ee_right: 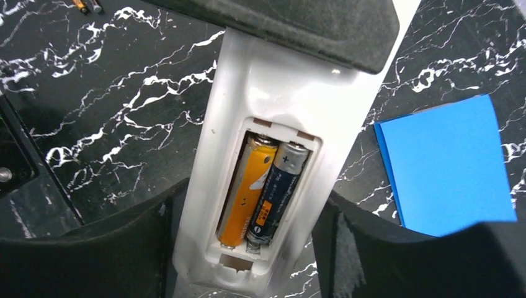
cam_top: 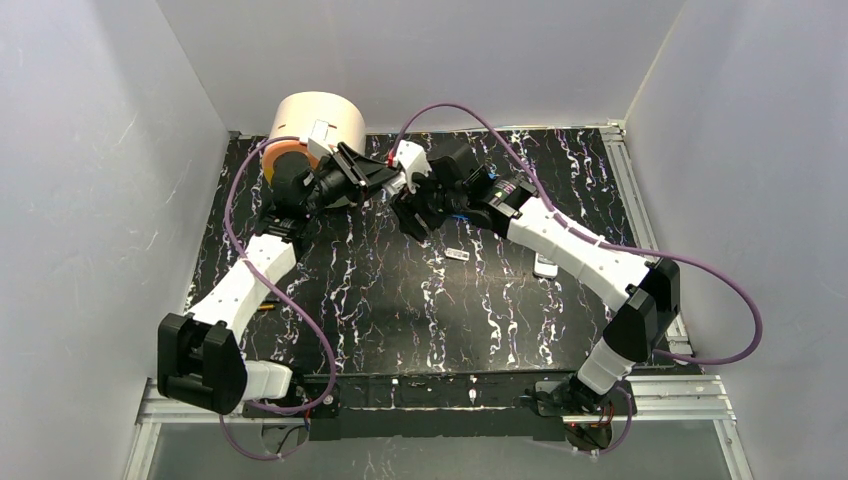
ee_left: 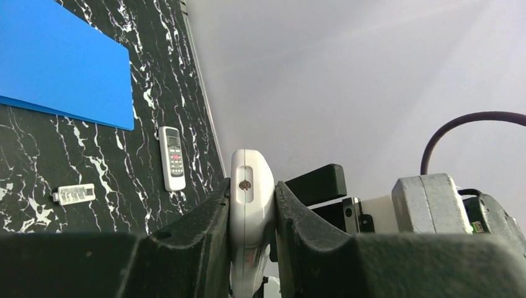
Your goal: Load the batteries into the remote control
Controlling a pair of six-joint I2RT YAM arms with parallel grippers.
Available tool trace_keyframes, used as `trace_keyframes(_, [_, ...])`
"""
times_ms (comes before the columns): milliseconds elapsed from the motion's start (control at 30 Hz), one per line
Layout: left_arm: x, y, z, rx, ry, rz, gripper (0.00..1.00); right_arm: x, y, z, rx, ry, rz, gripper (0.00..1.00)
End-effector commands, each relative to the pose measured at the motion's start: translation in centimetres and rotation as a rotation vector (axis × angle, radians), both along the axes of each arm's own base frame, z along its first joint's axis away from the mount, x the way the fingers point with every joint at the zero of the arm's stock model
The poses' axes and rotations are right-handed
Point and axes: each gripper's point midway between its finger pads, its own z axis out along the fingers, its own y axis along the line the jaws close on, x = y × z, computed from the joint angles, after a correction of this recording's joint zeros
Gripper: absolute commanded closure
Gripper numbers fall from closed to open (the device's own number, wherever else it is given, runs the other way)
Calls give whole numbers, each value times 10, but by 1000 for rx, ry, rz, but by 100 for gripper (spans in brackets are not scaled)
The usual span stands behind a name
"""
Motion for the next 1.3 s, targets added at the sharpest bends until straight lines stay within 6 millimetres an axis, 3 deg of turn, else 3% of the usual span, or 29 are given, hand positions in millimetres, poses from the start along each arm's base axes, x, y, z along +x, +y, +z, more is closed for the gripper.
trace_keyframes(0, [-10,6,2,28,-14,13,93,3,7,28,41,-81,23,22])
trace_keyframes(167, [-10,7,-2,40,-8,18,95,1,14,37,99,-83,39,23])
trace_keyframes(300, [-8,8,-5,52,-1,26,95,6,17,43,128,-88,-2,32])
trace_keyframes(400, [-7,8,-6,54,5,28,94,11,16,35,111,-78,-29,39])
trace_keyframes(467, [-7,8,-7,56,7,30,91,11,17,27,89,-60,-29,51])
trace_keyframes(533, [-7,9,-10,66,16,32,81,13,17,21,72,-49,-33,63])
trace_keyframes(667, [-10,17,-27,123,52,70,44,12,14,6,34,-44,-25,68])
trace_keyframes(767, [-15,34,-52,214,99,123,22,6,7,-17,-18,-32,6,70])
trace_keyframes(833, [-20,51,-70,297,134,167,17,0,2,-40,-65,-13,38,71])
trace_keyframes(1000, [-36,98,-101,442,225,287,12,-21,-10,-101,-180,68,133,73])
trace_keyframes(1133, [-48,143,-123,573,341,414,10,-29,-12,-135,-237,118,165,77])
trace_keyframes(1267, [-53,160,-131,612,382,429,10,-39,-7,-165,-310,118,213,77])
